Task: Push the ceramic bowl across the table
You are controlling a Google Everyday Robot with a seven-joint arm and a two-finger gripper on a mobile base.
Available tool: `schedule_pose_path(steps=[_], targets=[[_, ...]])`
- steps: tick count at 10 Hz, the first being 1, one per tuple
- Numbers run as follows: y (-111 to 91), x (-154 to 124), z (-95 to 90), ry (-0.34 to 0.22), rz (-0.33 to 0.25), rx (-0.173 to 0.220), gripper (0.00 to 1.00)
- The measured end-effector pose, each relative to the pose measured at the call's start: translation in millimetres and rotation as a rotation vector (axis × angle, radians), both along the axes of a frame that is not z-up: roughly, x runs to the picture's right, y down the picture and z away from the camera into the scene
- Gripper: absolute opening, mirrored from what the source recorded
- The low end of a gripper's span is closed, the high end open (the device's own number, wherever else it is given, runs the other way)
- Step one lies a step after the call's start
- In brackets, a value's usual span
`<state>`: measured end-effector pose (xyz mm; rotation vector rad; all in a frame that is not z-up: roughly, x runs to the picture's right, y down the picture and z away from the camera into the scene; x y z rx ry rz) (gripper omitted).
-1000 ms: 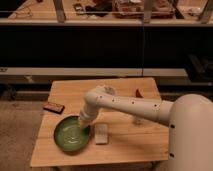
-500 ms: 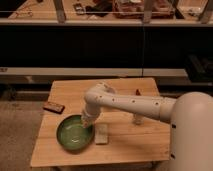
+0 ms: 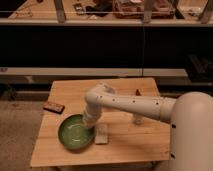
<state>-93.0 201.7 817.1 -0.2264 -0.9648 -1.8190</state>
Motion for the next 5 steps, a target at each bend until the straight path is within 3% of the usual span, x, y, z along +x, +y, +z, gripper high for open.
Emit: schedule_pose_path(steps=[3,5], targets=[[8,16,2.9,0.019,0.037,-0.034,0.25],[9,29,5.6,0.038,0.047,-0.038,0.25]])
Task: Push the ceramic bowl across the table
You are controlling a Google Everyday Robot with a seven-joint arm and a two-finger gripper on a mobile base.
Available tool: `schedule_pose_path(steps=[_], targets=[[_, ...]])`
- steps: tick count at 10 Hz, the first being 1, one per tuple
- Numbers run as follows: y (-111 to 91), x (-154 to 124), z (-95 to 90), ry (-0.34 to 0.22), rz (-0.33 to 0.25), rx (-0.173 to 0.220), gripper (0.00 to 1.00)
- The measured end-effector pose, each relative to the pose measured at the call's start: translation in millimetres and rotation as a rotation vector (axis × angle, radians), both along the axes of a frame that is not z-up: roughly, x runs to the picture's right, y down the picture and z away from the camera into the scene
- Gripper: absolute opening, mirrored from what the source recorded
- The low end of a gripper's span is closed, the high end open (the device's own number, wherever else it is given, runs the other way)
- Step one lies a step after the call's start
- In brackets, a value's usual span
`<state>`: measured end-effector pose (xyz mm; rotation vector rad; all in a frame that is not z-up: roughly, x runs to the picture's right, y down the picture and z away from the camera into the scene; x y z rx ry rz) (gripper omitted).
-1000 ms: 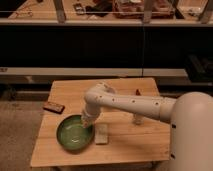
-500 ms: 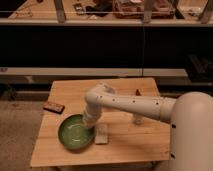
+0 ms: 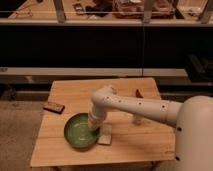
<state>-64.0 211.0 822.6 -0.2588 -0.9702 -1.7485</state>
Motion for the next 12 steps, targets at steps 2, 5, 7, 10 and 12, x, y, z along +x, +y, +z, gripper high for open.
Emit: schedule_pose_path(steps=[2,5,7,10,12], targets=[[3,27,2.0,0.051,-0.002,-0.009,0.25],[4,53,2.0,0.107,0.0,-0.011,0.25],[6,64,1.7,0.132,0.004,-0.016,0.25],[16,86,-0.1,0.179,0.016,-0.036,0.25],[22,104,-3.7,0.213,0.038,-0.047,0.25]])
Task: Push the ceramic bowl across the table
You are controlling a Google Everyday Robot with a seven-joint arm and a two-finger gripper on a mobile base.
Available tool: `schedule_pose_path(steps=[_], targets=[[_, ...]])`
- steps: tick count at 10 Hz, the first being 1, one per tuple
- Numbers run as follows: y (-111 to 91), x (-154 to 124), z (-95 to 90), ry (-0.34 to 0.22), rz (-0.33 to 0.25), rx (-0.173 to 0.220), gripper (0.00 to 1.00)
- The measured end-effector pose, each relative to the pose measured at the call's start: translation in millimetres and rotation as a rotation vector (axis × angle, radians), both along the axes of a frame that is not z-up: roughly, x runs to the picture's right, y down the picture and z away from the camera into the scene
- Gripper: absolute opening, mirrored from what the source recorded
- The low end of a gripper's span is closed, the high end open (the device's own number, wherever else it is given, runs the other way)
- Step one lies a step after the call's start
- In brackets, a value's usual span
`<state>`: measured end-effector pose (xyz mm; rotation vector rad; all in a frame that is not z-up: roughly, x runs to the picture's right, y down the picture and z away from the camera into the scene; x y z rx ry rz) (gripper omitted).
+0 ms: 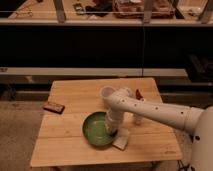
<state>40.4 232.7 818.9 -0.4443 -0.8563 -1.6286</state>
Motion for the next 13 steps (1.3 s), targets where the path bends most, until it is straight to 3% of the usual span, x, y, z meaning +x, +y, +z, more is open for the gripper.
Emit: schedule_pose_path(steps=[3,6,13], targets=[[2,38,-12.2,0.063,0.035,0.003,0.25],[14,67,-24.0,0.11,0.04,-0.022,0.25],[31,102,-37.3,0.18,0.043,-0.065,0.25]])
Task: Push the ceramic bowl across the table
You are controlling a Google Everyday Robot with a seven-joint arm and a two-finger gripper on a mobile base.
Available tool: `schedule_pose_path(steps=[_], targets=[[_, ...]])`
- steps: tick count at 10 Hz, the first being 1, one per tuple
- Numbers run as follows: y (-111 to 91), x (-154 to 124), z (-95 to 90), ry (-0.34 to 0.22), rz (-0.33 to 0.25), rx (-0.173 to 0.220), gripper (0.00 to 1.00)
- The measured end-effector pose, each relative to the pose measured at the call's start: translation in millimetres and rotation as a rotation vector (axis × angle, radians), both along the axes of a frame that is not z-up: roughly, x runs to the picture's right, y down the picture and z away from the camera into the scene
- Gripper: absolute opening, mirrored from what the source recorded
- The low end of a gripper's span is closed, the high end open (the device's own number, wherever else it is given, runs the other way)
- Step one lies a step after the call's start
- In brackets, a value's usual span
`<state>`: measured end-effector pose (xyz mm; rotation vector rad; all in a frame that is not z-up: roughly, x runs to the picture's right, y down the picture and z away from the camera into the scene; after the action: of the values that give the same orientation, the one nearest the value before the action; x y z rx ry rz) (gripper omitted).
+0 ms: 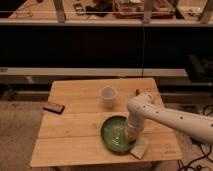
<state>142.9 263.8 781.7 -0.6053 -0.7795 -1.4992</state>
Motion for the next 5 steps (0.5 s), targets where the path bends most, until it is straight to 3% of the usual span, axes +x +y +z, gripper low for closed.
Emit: schedule_pose_path(steps=[5], targets=[[5,13,-4.2,0.027,0.022,-0.011,0.25]])
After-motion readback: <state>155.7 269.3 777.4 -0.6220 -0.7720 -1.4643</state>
